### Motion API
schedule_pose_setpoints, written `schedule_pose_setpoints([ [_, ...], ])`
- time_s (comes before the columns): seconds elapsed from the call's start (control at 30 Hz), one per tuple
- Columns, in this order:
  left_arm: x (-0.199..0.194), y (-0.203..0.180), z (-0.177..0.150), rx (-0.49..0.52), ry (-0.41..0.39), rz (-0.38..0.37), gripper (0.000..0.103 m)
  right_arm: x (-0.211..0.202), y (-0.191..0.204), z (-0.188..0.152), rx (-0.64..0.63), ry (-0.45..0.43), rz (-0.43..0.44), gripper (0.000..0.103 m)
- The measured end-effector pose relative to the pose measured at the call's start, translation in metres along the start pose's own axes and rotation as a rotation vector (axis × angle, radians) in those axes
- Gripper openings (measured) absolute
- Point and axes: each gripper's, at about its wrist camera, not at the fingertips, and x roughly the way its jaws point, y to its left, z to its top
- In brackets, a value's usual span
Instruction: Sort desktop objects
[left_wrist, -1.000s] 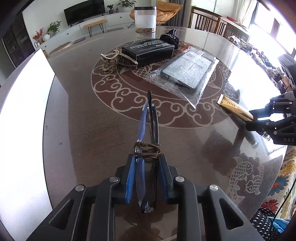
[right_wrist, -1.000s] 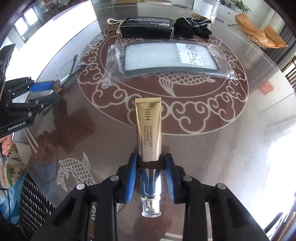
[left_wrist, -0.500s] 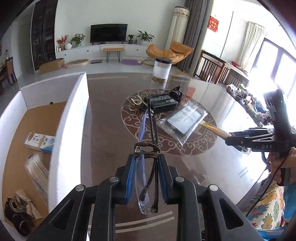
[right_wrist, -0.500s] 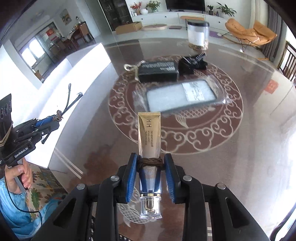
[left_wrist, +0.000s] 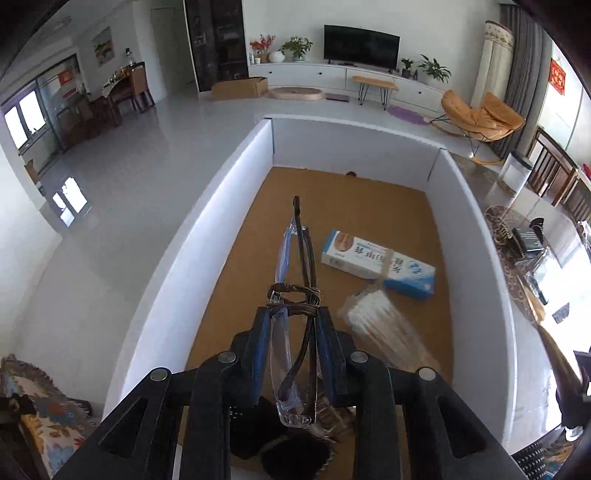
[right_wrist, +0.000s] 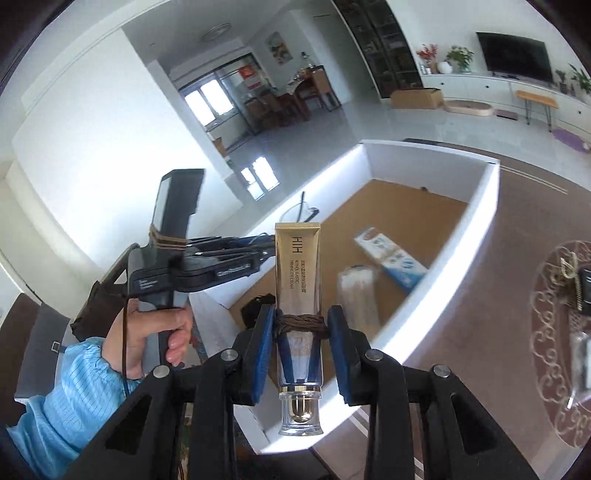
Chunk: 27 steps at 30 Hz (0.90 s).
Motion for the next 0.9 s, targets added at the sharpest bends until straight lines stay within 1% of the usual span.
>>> schedule_pose_setpoints([
  [0.1, 0.020, 0.012, -0.001, 0.013, 0.049, 0.042, 0.025, 0.047, 0.011, -0.004, -0.017, 0.031, -0.019, 0.030],
  [0.17, 0.029, 0.015, -0.003, 0.004, 0.070, 0.079, 0.028, 0.069, 0.010, -0.009, -0.028, 0.047, -0.049, 0.031],
  [0.23, 0.037, 0.021, -0.003, -0.024, 0.087, 0.080, 0.032, 0.082, 0.008, -0.010, -0.030, 0.074, -0.073, 0.034],
  [0.27, 0.039, 0.023, -0.005, -0.039, 0.096, 0.066, 0.045, 0.086, 0.007, -0.009, -0.034, 0.087, -0.083, 0.036],
  [0.3, 0.040, 0.024, -0.006, -0.045, 0.098, 0.058, 0.064, 0.086, 0.006, -0.009, -0.043, 0.091, -0.095, 0.048],
  [0.33, 0.038, 0.023, -0.008, -0.038, 0.093, 0.072, 0.070, 0.084, 0.005, -0.009, -0.055, 0.085, -0.108, 0.058],
  [0.4, 0.032, 0.019, -0.009, -0.006, 0.074, 0.096, 0.084, 0.077, 0.003, -0.009, -0.087, 0.056, -0.146, 0.069],
  [0.43, 0.032, 0.016, -0.010, 0.012, 0.081, 0.108, 0.086, 0.074, 0.002, -0.010, -0.101, 0.053, -0.164, 0.072],
  [0.53, 0.036, 0.003, -0.018, 0.089, 0.108, 0.148, 0.087, 0.074, 0.000, -0.018, -0.146, 0.077, -0.215, 0.073],
  [0.6, 0.039, -0.005, -0.026, 0.132, 0.111, 0.181, 0.087, 0.075, 0.006, -0.027, -0.194, 0.088, -0.250, 0.073],
  [0.73, 0.050, -0.013, -0.036, 0.162, 0.128, 0.213, 0.087, 0.088, 0.014, -0.046, -0.297, 0.121, -0.329, 0.079],
  [0.8, 0.052, -0.019, -0.037, 0.201, 0.128, 0.246, 0.087, 0.090, 0.020, -0.053, -0.358, 0.112, -0.368, 0.079],
  [0.9, 0.052, -0.028, -0.039, 0.253, 0.115, 0.295, 0.087, 0.088, 0.017, -0.052, -0.350, 0.116, -0.351, 0.079],
])
